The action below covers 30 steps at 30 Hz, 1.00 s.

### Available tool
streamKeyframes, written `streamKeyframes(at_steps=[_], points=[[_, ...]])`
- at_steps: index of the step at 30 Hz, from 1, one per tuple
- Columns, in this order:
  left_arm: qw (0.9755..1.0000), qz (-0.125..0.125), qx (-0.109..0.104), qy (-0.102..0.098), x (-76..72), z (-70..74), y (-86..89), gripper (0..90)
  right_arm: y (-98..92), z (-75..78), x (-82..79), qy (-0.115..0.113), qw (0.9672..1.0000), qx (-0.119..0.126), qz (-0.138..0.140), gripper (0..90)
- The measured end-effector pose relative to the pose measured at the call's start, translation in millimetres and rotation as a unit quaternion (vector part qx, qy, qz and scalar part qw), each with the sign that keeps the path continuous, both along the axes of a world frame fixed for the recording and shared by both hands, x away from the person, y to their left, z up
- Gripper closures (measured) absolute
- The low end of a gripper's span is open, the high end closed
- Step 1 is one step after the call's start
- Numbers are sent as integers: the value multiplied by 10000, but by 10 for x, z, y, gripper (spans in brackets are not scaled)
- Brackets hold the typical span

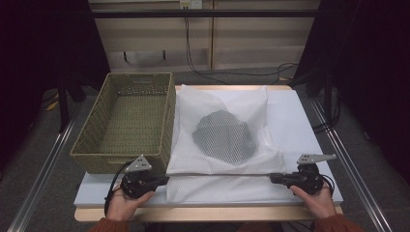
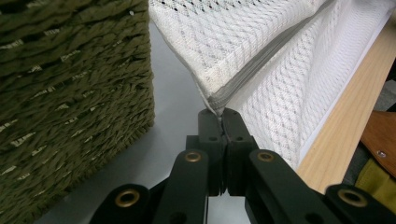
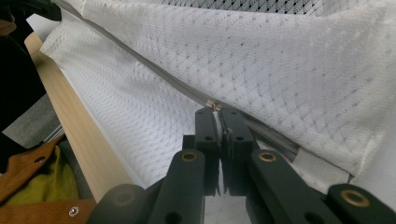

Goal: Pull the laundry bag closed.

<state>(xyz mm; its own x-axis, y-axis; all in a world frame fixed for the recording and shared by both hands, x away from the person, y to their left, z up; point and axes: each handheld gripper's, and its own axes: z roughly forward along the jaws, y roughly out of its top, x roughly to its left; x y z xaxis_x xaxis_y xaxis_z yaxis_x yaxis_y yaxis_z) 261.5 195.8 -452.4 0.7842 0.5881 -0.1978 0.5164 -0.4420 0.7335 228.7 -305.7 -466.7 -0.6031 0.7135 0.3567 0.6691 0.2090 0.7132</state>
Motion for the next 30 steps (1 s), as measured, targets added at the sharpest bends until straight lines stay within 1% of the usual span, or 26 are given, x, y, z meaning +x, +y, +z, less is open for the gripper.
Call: streamKeyframes(at_steps=[15, 21, 22, 30], points=[[10000, -23, -28, 9, -4, 6, 3, 885, -24, 6, -1, -31, 10000, -7, -48, 869], [10000, -16, 3, 5, -3, 0, -7, 884, -80, 5, -22, -30, 9999, 6, -96, 870], [10000, -35, -20, 14, -5, 1, -7, 884, -87, 4, -23, -17, 9999, 4, -122, 870], [10000, -49, 19, 11, -5, 0, -12, 884, -86, 8, -21, -54, 9999, -34, -145, 870]])
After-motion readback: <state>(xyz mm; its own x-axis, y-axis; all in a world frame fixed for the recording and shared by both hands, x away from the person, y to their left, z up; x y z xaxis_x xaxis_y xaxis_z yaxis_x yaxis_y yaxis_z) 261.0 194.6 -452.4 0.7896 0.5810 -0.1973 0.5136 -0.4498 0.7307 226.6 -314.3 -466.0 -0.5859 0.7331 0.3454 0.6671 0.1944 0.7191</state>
